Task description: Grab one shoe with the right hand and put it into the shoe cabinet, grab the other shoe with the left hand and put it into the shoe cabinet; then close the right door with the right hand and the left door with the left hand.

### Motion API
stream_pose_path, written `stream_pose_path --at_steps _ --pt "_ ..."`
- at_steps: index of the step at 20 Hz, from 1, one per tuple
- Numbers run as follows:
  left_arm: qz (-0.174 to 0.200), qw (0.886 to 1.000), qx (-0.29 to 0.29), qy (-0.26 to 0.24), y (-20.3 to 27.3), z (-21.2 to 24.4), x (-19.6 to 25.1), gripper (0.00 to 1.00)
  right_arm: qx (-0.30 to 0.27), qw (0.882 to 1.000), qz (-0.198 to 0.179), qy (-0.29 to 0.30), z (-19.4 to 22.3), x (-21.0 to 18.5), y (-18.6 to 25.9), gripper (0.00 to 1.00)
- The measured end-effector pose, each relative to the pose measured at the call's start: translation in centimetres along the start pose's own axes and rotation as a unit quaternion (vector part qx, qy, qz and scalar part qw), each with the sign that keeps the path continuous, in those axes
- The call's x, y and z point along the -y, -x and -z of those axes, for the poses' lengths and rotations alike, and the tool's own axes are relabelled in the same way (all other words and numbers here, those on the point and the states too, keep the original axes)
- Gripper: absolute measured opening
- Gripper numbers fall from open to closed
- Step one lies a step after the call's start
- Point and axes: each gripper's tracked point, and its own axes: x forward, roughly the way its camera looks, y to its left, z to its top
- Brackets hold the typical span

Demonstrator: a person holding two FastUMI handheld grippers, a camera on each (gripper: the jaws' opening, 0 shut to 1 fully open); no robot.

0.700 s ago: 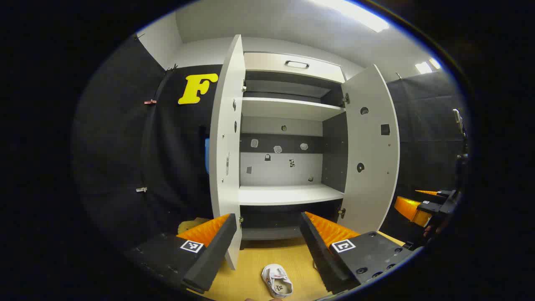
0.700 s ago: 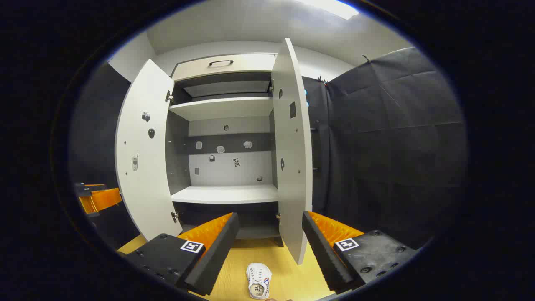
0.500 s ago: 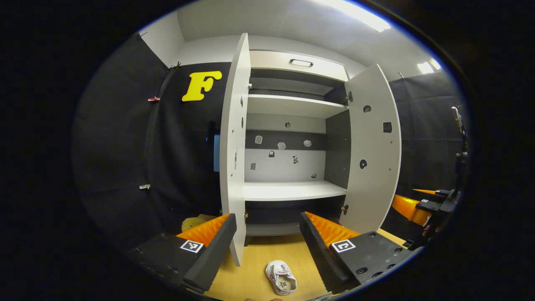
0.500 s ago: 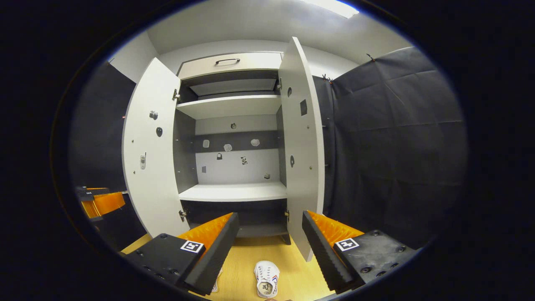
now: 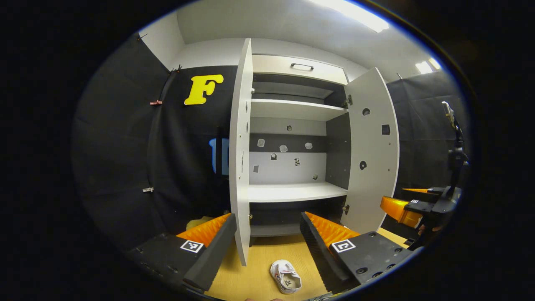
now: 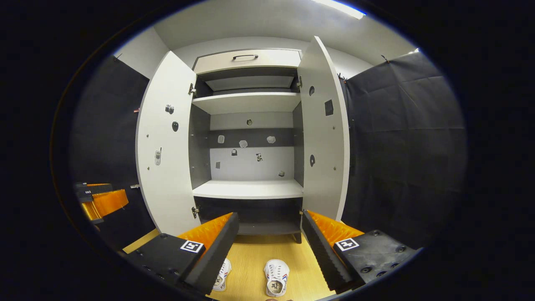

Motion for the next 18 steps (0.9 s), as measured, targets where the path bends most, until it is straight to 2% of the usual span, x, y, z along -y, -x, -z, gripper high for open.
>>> stream_pose_path --at_steps 7,18 --pt "0.011 1.000 -0.003 0.003 0.3 0.5 0.9 0.95 -0.003 1.000 0.006 0.001 0.5 0.3 0.2 0.98" --pt "0.016 1.000 -0.012 -0.007 0.0 3.0 1.7 0.95 -0.058 0.998 0.011 0.002 6.1 1.4 -1.6 0.98"
